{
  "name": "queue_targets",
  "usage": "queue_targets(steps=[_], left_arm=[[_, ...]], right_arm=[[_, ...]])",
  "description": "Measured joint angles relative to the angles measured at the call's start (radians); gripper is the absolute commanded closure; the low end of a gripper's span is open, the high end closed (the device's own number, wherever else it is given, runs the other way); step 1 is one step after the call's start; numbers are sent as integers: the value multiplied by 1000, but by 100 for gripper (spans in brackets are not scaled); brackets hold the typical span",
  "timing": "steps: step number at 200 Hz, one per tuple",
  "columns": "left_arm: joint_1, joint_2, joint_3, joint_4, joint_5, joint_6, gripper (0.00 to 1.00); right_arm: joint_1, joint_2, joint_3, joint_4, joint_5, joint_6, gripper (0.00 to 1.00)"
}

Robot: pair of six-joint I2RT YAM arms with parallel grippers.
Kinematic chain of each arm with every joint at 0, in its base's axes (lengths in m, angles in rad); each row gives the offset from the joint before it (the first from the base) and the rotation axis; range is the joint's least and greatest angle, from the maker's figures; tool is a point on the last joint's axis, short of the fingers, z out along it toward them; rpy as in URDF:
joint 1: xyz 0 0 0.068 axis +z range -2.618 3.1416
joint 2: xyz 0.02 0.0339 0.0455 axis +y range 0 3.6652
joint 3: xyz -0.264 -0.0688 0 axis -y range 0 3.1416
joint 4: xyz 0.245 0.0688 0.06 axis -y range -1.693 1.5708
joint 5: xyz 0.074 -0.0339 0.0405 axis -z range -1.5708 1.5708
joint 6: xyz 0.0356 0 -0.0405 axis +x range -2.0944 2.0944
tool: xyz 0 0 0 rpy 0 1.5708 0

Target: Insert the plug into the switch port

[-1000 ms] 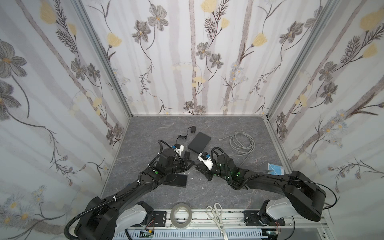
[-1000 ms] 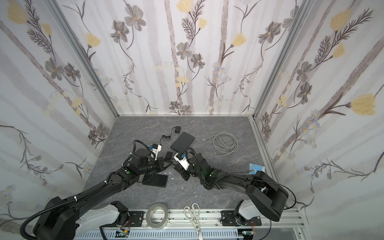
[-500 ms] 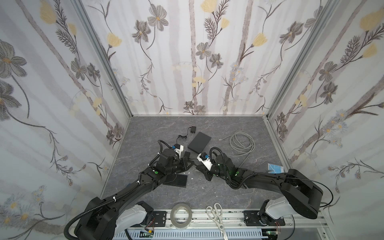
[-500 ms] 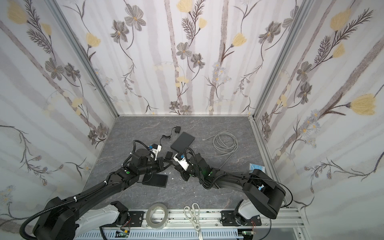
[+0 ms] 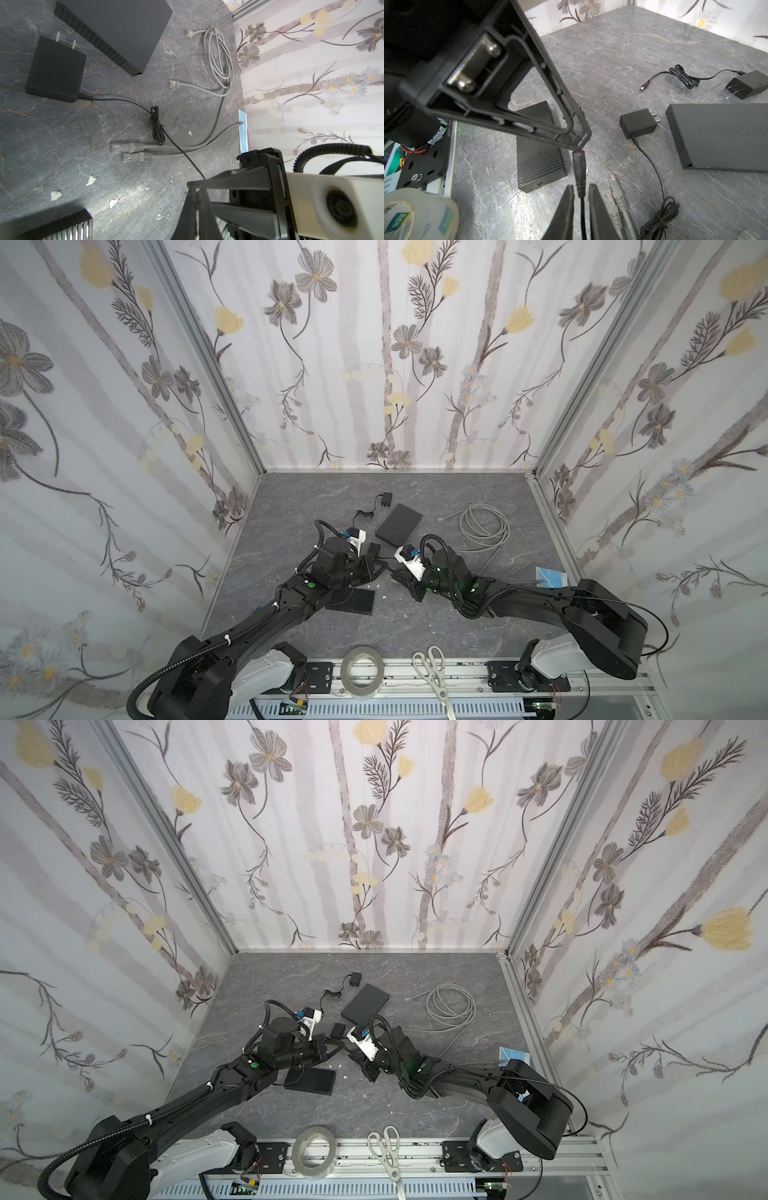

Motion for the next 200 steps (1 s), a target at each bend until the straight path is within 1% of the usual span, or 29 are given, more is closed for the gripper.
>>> queue_targets(steps=[27, 107, 143, 200], left_arm=[[0, 0, 0, 0, 0, 0, 100], [0, 2, 0, 0, 0, 0, 100], [0, 3, 0, 0, 1, 0, 100], [0, 5, 0, 0, 1, -1, 100]], right_arm=[[0, -29, -9, 9, 0, 0, 83], [0, -17, -1, 6, -4, 0, 84], [0, -17, 6, 3, -8, 0, 88], [0, 1, 15, 10, -11, 0, 86]])
